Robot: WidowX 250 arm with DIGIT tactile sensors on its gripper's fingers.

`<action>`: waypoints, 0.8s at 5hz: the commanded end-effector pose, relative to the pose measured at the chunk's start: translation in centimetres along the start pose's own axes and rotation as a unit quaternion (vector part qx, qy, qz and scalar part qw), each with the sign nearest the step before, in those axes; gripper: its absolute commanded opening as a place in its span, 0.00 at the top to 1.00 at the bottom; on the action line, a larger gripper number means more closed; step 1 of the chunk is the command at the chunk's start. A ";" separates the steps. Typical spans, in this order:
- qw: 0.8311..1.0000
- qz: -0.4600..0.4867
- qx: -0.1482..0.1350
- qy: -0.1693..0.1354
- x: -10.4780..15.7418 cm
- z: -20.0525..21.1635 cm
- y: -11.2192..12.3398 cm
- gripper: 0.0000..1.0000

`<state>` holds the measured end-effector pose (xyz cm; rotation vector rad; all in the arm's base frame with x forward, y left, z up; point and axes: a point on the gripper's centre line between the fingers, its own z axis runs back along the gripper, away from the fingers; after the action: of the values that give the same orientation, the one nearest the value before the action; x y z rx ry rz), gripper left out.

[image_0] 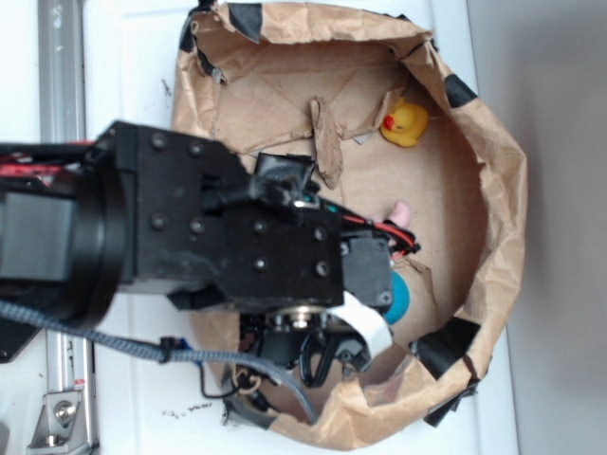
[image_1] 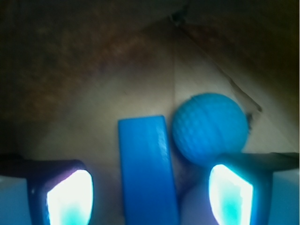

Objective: Grab the blue block.

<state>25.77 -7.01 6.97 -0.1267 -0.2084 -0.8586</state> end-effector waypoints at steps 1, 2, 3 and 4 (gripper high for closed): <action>0.998 -0.020 -0.044 0.041 -0.4 -4.6 -1.1 0.00; 0.997 -0.020 -0.015 0.072 -2.4 -5.3 -0.9 0.00; 0.997 -0.009 -0.014 0.080 -3.4 -5.8 -0.1 0.00; 0.997 -0.028 -0.041 0.062 -2.8 -5.1 -2.2 0.00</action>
<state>24.25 -6.32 1.59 -0.1354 -0.0768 -0.8474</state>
